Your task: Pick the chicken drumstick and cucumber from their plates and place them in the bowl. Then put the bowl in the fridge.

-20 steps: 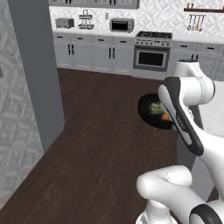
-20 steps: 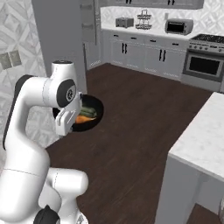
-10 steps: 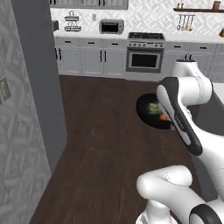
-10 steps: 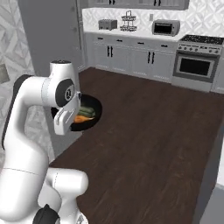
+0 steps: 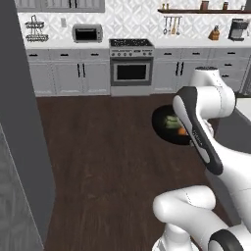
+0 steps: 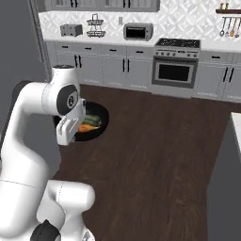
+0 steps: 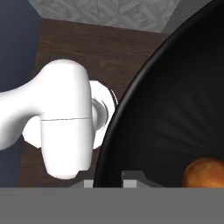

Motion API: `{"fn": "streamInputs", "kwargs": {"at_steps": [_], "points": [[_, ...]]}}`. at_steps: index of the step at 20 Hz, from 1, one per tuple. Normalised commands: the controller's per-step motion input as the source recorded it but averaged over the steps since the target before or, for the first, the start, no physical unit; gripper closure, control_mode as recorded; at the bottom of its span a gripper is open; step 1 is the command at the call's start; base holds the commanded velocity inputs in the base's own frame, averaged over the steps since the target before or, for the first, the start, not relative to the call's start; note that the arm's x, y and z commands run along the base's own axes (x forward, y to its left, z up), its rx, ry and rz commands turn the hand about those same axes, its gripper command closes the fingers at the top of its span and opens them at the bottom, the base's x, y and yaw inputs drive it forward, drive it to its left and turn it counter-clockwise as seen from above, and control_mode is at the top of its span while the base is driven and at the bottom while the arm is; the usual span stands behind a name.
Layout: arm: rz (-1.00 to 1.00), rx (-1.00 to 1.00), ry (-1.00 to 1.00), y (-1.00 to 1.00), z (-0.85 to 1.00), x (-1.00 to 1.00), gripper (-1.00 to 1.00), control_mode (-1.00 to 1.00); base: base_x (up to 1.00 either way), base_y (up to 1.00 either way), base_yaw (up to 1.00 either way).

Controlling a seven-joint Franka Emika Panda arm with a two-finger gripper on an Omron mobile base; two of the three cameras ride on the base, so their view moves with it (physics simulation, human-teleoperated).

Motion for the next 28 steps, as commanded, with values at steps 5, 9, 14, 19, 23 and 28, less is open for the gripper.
{"fn": "streamInputs", "kwargs": {"at_steps": [5, 9, 14, 19, 23, 28], "points": [[0.00, 0.00, 0.00, 0.00, 0.00, 0.00, 1.00, 1.00, 1.00, -0.38, -0.25], [0.00, 0.00, 0.00, 0.00, 0.00, 0.00, 1.00, 1.00, 1.00, -0.08, -0.14], [0.00, 0.00, 0.00, 0.00, 0.00, 0.00, 1.00, 1.00, 1.00, 0.23, -0.01], [0.00, 0.00, 0.00, 0.00, 0.00, 0.00, 1.00, 1.00, 1.00, 0.10, 0.00], [0.00, 0.00, 0.00, 0.00, 0.00, 0.00, 1.00, 1.00, 1.00, -0.03, 0.02], [0.00, 0.00, 0.00, 0.00, 0.00, 0.00, 1.00, 1.00, 1.00, -0.31, 0.14]]}}
